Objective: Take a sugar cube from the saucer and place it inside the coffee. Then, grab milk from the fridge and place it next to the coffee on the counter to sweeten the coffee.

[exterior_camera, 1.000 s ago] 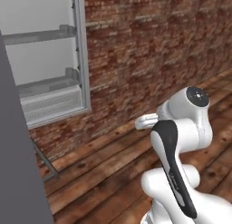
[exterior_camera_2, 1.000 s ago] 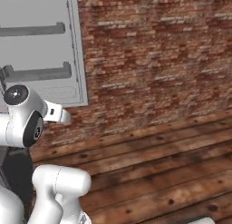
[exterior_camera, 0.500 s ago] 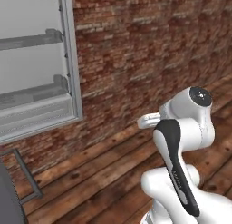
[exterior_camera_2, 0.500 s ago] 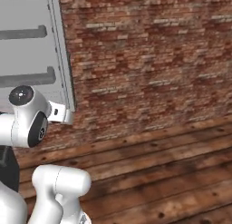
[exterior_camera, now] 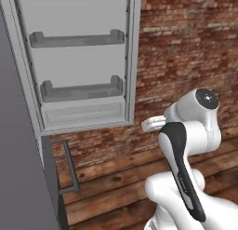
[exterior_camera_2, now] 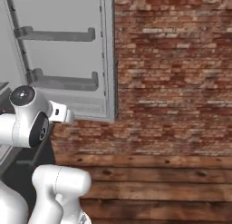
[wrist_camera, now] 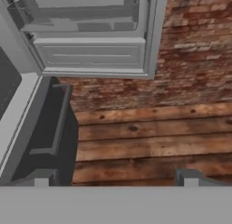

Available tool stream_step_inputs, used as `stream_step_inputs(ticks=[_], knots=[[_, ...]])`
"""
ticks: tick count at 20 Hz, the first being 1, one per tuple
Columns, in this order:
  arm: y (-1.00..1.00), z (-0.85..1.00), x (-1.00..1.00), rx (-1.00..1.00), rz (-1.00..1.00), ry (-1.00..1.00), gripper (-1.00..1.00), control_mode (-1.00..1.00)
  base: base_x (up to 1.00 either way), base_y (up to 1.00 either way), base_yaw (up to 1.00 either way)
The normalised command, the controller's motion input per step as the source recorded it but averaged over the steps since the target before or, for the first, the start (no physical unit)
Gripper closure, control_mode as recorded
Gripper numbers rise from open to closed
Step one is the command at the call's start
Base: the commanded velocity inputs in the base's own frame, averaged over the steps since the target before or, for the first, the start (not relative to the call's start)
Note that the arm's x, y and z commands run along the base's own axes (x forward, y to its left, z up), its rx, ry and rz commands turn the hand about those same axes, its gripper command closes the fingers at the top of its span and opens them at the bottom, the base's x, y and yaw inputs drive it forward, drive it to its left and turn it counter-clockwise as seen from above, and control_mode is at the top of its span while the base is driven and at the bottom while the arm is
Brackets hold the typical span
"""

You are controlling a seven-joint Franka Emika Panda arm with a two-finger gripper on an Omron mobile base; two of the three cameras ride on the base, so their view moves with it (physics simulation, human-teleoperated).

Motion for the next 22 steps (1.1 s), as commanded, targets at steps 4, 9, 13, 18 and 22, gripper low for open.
stream_step_inputs(ticks=[4,9,13,18,22], knots=[[0.0,0.0,0.0,0.0,0.0,0.0,-1.0,1.0,0.47,-0.63,0.23],[0.0,0.0,0.0,0.0,0.0,0.0,-1.0,1.0,0.72,-0.67,0.47],[0.0,0.0,0.0,0.0,0.0,0.0,-1.0,1.0,0.81,-0.36,0.7],[0.0,0.0,0.0,0.0,0.0,0.0,-1.0,1.0,1.0,-0.43,0.15],[0.0,0.0,0.0,0.0,0.0,0.0,-1.0,1.0,0.77,-0.81,0.02]])
